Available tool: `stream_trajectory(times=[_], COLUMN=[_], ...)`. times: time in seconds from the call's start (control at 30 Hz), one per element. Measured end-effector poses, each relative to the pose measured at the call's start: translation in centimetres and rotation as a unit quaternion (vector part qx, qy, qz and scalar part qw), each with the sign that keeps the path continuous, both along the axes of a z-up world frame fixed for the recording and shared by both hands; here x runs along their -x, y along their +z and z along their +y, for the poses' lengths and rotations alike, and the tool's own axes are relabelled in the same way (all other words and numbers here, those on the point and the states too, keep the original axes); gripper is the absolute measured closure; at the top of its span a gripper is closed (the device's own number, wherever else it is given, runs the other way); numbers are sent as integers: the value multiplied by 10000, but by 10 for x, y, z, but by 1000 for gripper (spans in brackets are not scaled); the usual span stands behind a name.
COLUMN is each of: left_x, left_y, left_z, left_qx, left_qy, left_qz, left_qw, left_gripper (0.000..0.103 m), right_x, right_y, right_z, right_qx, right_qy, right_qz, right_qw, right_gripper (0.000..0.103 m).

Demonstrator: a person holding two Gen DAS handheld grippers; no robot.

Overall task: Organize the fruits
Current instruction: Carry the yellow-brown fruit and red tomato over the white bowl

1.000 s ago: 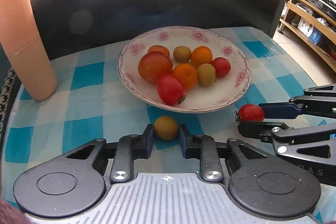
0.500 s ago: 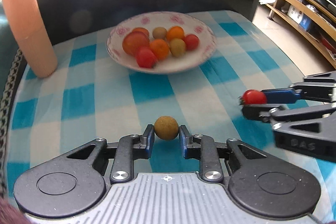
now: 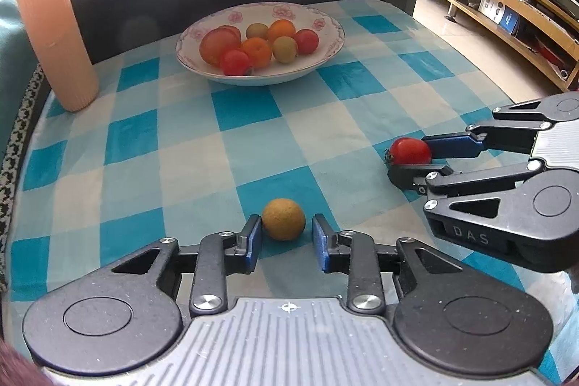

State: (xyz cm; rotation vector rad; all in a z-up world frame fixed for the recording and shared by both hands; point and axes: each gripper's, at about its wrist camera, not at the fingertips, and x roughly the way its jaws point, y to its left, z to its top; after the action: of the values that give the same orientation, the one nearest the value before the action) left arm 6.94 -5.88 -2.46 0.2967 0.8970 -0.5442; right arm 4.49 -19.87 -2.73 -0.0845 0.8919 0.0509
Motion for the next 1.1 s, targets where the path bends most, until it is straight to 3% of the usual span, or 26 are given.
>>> stream_trajectory(times=[0.13, 0.27, 0.33, 0.4, 0.63, 0.87, 0.97, 1.1], left_x=[2, 4, 4, 5, 11, -2, -17, -41], left_y=[-2, -2, -2, -1, 14, 44, 46, 44], left_z=[3, 2, 1, 1, 3, -11, -14, -7], left_qx=[95, 65, 61, 58, -32, 48, 91, 461], left_qy=[-42, -59, -67, -50, 299, 377, 306, 481], left_qz=[22, -26, -19, -18, 44, -110, -151, -82], left_qw=[9999, 10000, 10000, 10000, 9995, 9992, 9994, 9977], left_gripper=[57, 57, 60, 70, 71, 71, 70, 70], right_x=[-1, 0, 4, 7, 8, -10, -27, -53], right_y=[0, 0, -1, 0, 17, 58, 60, 56], right_z=[-2, -1, 0, -2, -7, -4, -5, -8], right_qx=[-77, -126, -133, -192, -394, -542, -465, -403], right_qy=[-48, -158, -166, -141, -241, -376, -415, -548], right_qz=[22, 0, -61, -28, 36, -267, -273, -212], right_qw=[10000, 9998, 9998, 9997, 9989, 9975, 9977, 9975], right_gripper=[56, 56, 56, 56, 56, 56, 56, 56])
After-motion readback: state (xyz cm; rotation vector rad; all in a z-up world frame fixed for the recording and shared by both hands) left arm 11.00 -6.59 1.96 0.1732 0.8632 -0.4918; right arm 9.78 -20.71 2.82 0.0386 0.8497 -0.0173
